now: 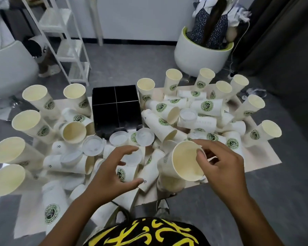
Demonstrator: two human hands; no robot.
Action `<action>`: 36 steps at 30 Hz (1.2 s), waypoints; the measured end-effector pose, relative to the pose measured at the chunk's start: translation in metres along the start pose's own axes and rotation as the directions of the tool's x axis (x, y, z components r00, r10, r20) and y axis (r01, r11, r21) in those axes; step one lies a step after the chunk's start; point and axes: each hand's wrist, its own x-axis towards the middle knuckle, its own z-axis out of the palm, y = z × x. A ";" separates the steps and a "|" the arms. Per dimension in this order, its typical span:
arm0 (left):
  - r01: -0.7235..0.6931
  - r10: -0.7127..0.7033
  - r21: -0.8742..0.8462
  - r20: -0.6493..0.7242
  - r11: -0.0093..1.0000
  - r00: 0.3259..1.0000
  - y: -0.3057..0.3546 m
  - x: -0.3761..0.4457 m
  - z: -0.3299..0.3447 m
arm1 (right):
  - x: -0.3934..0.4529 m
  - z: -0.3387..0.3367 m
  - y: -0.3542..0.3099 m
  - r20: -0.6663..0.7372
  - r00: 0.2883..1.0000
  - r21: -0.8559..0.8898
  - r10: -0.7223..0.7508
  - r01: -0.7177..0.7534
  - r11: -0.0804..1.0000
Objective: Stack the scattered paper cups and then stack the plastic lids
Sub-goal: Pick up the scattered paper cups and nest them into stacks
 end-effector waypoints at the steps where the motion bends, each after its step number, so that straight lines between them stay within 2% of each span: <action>1: 0.028 -0.028 0.009 -0.026 1.000 0.999 -0.005 -0.008 -0.004 | 0.001 -0.002 0.002 -0.002 1.000 -0.004 0.014 -0.014 1.000; 8: 0.190 -0.185 0.018 -0.157 0.982 0.970 -0.026 -0.053 -0.025 | 0.009 -0.002 0.008 0.006 1.000 0.003 0.026 -0.026 1.000; 13: 0.215 -0.211 0.014 -0.154 0.976 0.965 -0.025 -0.057 -0.021 | 0.011 -0.008 0.003 0.011 1.000 -0.006 -0.008 0.008 1.000; 16: 0.175 -0.172 0.022 -0.102 0.984 0.980 -0.018 -0.046 -0.014 | 0.007 -0.008 0.003 0.031 1.000 -0.045 -0.005 0.006 0.999; 23: 0.052 -0.053 0.026 0.040 0.998 0.998 -0.001 -0.014 0.004 | -0.008 -0.012 0.006 -0.044 0.999 -0.008 0.024 -0.024 1.000; 32: -0.030 0.023 0.024 0.259 0.999 0.966 -0.001 0.015 0.041 | -0.035 0.062 0.065 0.122 0.984 -0.105 0.131 -0.119 0.987; 36: -0.044 0.030 0.034 0.336 0.998 0.941 -0.009 0.025 0.064 | -0.048 0.070 0.084 0.204 0.965 -0.040 0.167 -0.162 0.986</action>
